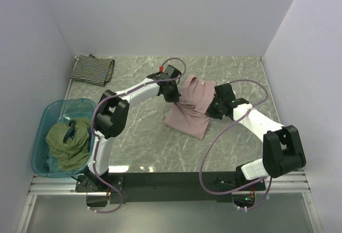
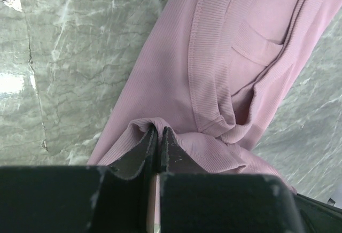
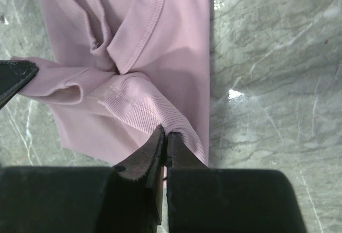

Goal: Fold and stack the tank tops
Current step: Fold the tank top

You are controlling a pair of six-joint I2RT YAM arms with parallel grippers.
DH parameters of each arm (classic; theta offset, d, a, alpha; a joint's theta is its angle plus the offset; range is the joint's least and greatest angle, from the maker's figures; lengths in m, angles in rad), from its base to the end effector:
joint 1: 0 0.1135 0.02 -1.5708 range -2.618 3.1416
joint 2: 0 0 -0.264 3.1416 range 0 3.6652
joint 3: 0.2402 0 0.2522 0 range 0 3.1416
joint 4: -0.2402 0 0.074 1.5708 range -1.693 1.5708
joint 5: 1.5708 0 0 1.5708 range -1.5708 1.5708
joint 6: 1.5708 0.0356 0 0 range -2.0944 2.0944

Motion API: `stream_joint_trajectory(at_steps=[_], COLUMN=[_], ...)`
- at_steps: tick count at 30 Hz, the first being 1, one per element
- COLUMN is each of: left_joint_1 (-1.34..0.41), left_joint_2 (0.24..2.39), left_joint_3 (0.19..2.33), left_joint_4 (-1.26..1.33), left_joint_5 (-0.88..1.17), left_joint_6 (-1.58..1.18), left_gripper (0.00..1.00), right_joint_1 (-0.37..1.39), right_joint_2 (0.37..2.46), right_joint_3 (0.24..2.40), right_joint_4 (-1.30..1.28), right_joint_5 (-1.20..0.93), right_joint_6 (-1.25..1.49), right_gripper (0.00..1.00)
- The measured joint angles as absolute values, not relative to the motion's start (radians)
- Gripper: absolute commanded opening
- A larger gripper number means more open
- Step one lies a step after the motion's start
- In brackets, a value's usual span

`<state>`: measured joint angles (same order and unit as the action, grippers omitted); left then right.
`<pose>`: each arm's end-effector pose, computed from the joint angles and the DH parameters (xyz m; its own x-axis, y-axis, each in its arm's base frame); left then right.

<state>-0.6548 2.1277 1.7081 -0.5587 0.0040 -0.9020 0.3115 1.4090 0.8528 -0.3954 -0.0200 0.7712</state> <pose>0.3718 -0.2857 0.2017 -0.8872 -0.3080 -0.3436 -0.1375 0.8873 -0.4402 0.2671 0.0867 0.2064 -0.7771 0.4819 -0.4048 0.3126 0.8538 0.4162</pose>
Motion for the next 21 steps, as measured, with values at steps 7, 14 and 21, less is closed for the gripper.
stream_joint_trajectory(at_steps=[7,14,21], left_joint_1=[-0.648,-0.642,-0.640], left_joint_2=[2.131,2.131,2.131], left_joint_3=[1.708,1.710,1.710], left_joint_4=[-0.554,-0.537,-0.521], left_joint_5=[0.008,0.030,0.033], left_joint_6=[-0.901,-0.893,-0.891], left_gripper=[0.01,0.01,0.01], right_joint_1=[0.286,0.277,0.277], right_joint_2=[1.425,1.425,1.417], right_joint_3=[0.853,0.853,0.853], right_joint_4=[-0.385,-0.367,-0.358], right_joint_5=[-0.028,-0.029,-0.028], right_joint_6=[0.762,0.760,0.756], right_gripper=[0.00,0.00,0.00])
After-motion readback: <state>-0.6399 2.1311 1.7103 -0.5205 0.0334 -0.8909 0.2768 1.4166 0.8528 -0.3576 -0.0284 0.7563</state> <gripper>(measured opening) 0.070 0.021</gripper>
